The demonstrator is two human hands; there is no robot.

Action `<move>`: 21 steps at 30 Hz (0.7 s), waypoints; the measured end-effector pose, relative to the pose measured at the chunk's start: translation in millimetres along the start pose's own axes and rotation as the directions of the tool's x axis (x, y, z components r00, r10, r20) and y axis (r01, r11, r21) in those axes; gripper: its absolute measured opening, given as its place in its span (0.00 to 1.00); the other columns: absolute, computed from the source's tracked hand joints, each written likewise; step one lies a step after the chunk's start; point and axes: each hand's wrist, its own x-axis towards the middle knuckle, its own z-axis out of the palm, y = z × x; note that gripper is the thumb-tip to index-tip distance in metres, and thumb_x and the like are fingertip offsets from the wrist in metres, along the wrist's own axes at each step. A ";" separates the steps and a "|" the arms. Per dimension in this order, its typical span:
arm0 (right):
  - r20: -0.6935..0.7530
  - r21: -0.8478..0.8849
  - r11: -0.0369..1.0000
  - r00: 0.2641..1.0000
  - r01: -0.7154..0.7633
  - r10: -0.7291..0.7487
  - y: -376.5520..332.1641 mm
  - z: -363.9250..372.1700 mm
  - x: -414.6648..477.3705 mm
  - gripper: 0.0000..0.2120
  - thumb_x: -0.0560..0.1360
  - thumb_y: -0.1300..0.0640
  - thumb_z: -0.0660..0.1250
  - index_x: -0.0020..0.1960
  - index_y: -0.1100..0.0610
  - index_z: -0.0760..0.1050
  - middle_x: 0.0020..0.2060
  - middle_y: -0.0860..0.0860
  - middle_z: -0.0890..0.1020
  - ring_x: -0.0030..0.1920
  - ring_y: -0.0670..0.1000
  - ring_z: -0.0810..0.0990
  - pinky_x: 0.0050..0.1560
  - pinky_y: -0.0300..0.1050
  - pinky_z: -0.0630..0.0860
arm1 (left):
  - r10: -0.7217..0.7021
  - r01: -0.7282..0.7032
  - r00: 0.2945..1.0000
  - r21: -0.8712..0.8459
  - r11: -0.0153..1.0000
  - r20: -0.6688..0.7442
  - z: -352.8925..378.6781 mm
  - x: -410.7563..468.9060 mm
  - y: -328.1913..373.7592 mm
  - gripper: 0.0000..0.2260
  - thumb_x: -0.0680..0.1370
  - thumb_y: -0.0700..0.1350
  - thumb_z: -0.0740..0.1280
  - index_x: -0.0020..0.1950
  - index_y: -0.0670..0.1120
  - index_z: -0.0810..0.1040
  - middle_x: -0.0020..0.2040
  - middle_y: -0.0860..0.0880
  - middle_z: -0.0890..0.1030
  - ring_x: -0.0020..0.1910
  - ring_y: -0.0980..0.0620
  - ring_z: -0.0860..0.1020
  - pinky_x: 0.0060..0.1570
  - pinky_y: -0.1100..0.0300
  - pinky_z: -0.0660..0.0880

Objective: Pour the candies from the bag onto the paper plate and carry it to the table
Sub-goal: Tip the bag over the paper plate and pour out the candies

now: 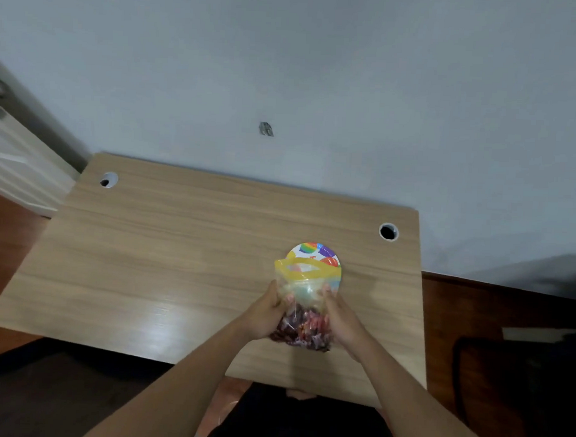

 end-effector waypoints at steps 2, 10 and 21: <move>-0.014 -0.001 1.000 1.000 0.015 -0.015 -1.4 -0.9 -1.8 0.16 0.88 0.40 0.53 0.67 0.38 0.77 0.62 0.32 0.83 0.65 0.32 0.79 0.81 0.48 0.67 | -0.018 0.018 1.000 0.001 1.000 -0.016 8.1 5.0 -6.4 0.23 0.86 0.54 0.63 0.79 0.48 0.65 0.69 0.46 0.82 0.69 0.48 0.81 0.74 0.46 0.75; -0.008 -0.165 0.983 0.997 -0.080 0.079 14.2 -8.3 15.1 0.24 0.86 0.36 0.53 0.75 0.44 0.75 0.66 0.45 0.85 0.69 0.50 0.81 0.77 0.56 0.73 | -0.173 0.171 0.985 0.115 0.979 0.012 20.5 23.8 -12.8 0.22 0.86 0.58 0.60 0.78 0.51 0.65 0.68 0.49 0.82 0.66 0.50 0.81 0.67 0.54 0.75; -0.031 -0.246 0.953 0.984 -0.177 0.175 19.0 -8.2 31.6 0.20 0.88 0.40 0.52 0.59 0.53 0.76 0.49 0.58 0.85 0.44 0.52 0.80 0.45 0.44 0.73 | -0.207 0.196 0.978 0.222 0.955 0.028 13.9 47.8 -30.7 0.23 0.84 0.62 0.61 0.71 0.49 0.71 0.49 0.38 0.87 0.39 0.50 0.81 0.47 0.45 0.82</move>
